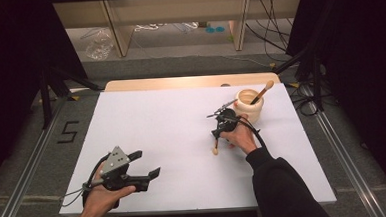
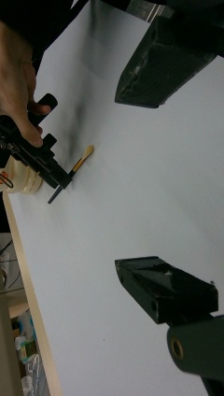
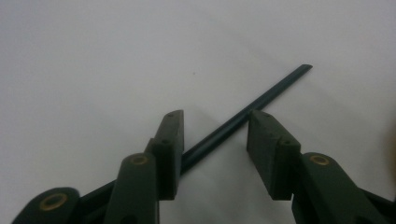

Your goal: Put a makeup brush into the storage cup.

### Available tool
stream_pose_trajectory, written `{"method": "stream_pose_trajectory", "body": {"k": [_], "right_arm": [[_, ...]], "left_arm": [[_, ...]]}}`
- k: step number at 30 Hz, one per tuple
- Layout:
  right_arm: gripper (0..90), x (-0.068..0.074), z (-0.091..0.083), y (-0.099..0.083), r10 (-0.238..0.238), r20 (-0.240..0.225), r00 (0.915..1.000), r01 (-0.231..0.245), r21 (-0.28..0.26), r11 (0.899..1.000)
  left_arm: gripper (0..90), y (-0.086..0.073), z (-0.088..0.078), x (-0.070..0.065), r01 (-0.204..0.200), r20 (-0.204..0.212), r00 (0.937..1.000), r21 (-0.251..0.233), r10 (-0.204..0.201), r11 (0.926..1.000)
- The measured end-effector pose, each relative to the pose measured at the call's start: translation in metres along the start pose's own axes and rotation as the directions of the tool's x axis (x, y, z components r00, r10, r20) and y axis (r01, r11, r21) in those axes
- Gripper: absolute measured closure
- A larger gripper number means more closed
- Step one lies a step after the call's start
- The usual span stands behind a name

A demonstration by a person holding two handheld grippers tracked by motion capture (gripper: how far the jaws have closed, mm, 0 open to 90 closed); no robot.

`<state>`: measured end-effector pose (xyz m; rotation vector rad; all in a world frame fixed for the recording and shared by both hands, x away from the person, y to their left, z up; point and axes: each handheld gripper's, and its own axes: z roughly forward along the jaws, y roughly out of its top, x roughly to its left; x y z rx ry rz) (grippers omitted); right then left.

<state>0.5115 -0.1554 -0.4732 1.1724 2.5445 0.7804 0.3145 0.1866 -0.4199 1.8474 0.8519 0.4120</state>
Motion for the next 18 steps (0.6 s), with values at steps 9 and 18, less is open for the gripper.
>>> {"method": "stream_pose_trajectory", "body": {"k": [9, 18], "right_arm": [[67.3, -0.008, -0.003, 0.004, -0.003, -0.016, 0.9999, 0.004, 0.063, 0.998], [72.9, -0.012, -0.003, 0.009, 0.001, -0.017, 0.9998, 0.001, 0.111, 0.994]], "left_arm": [[16.9, 0.0, 0.0, 0.0, 0.004, -0.002, 1.0, -0.004, -0.004, 1.0], [16.9, 0.0, -0.001, 0.0, 0.005, -0.002, 1.0, -0.004, -0.005, 1.0]]}}
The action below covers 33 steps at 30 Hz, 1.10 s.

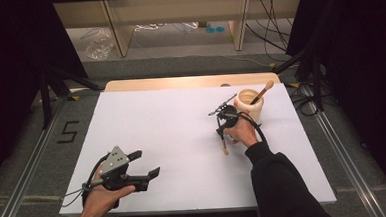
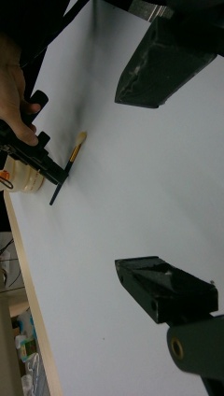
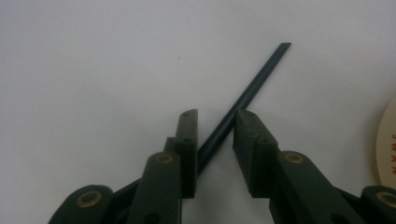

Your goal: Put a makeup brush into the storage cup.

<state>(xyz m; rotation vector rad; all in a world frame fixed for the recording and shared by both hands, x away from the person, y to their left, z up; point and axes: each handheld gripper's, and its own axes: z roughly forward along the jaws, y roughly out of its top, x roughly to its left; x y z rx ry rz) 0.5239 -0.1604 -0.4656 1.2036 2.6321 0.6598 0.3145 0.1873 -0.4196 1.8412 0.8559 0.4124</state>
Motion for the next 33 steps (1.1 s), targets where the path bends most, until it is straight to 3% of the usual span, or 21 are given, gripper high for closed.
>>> {"method": "stream_pose_trajectory", "body": {"k": [23, 33], "right_arm": [[80.3, -0.012, -0.002, 0.013, -0.018, -0.009, 0.9998, 0.019, 0.128, 0.992], [83.7, -0.013, -0.002, 0.017, -0.021, -0.026, 0.9995, 0.026, 0.206, 0.978]], "left_arm": [[17.3, 0.0, 0.0, 0.0, 0.006, 0.002, 1.0, -0.001, -0.006, 1.0], [17.3, 0.0, 0.001, 0.0, 0.009, 0.003, 1.0, -0.003, -0.009, 1.0]]}}
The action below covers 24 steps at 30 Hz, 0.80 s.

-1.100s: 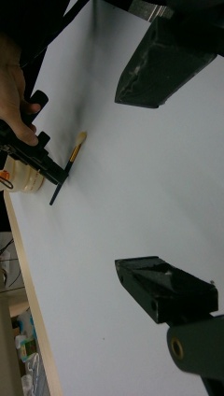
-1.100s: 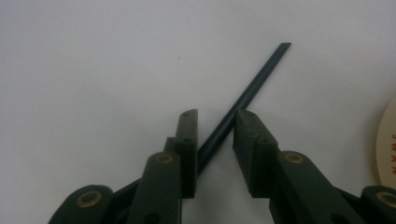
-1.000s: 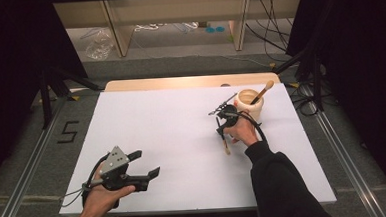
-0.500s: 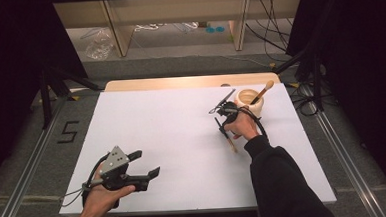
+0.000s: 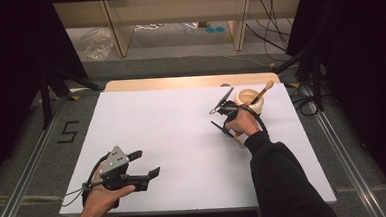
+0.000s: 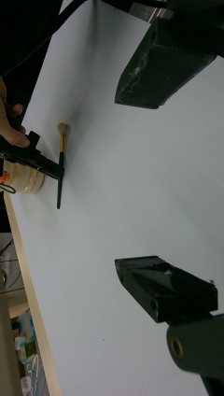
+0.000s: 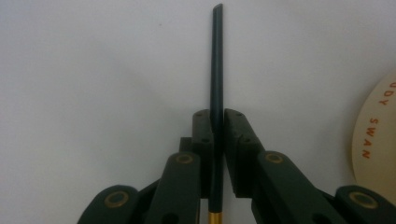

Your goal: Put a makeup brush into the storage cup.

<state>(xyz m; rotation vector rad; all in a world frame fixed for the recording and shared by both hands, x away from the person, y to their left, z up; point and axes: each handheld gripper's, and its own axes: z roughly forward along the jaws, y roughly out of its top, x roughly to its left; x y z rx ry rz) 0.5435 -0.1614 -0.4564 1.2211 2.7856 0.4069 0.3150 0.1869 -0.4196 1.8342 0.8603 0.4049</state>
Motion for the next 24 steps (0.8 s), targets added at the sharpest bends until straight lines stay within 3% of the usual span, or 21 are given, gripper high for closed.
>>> {"method": "stream_pose_trajectory", "body": {"k": [5, 15, 24], "right_arm": [[83.8, 0.002, -0.001, 0.004, -0.014, 0.007, 0.9999, 0.013, 0.038, 0.999], [83.9, 0.006, -0.003, 0.006, -0.053, 0.006, 0.9986, 0.052, 0.058, 0.997], [85.1, 0.006, -0.015, 0.008, -0.096, 0.01, 0.9953, 0.096, -0.009, 0.995]], "left_arm": [[17.3, 0.0, 0.0, 0.0, -0.002, 0.0, 1.0, 0.001, 0.002, 1.0], [17.4, 0.0, 0.0, 0.0, -0.001, 0.0, 1.0, 0.001, 0.001, 1.0], [17.4, 0.0, 0.0, 0.0, 0.0, 0.0, 1.0, 0.002, 0.0, 1.0]]}}
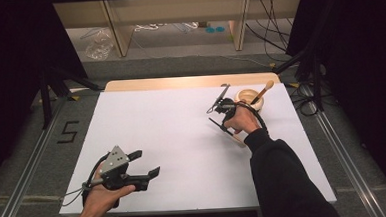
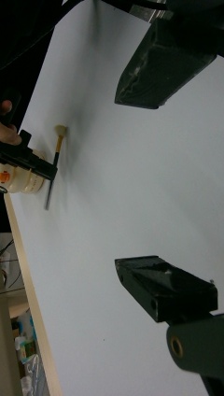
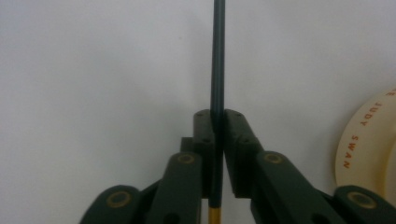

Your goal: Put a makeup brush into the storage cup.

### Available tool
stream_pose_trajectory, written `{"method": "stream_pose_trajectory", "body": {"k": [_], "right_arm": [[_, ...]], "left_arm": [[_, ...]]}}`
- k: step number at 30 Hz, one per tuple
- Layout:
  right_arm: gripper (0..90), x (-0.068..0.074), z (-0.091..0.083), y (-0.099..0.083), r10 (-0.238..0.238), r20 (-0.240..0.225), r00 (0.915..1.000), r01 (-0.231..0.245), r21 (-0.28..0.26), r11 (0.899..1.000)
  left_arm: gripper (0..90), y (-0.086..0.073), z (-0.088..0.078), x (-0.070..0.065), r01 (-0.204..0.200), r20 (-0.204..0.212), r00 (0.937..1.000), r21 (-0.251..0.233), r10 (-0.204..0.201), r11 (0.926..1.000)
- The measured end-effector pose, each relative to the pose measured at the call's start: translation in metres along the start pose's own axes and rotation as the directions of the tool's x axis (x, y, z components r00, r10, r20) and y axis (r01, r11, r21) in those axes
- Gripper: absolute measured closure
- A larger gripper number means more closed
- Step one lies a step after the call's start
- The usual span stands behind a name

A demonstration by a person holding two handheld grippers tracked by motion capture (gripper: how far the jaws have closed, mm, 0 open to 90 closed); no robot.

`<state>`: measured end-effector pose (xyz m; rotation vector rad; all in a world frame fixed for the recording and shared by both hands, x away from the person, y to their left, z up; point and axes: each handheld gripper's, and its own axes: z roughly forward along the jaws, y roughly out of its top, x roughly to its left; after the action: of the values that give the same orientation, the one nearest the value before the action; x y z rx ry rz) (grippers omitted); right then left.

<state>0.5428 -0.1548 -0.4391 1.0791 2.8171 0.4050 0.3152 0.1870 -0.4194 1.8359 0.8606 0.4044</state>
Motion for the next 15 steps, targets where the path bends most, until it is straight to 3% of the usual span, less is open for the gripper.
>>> {"method": "stream_pose_trajectory", "body": {"k": [15], "right_arm": [[85.1, 0.0009, -0.0097, 0.0001, -0.006, -0.006, 1.0, 0.006, -0.038, 0.999]], "left_arm": [[17.4, -0.0001, 0.0002, 0.0006, 0.007, 0.007, 1.0, -0.002, -0.007, 1.0]]}}
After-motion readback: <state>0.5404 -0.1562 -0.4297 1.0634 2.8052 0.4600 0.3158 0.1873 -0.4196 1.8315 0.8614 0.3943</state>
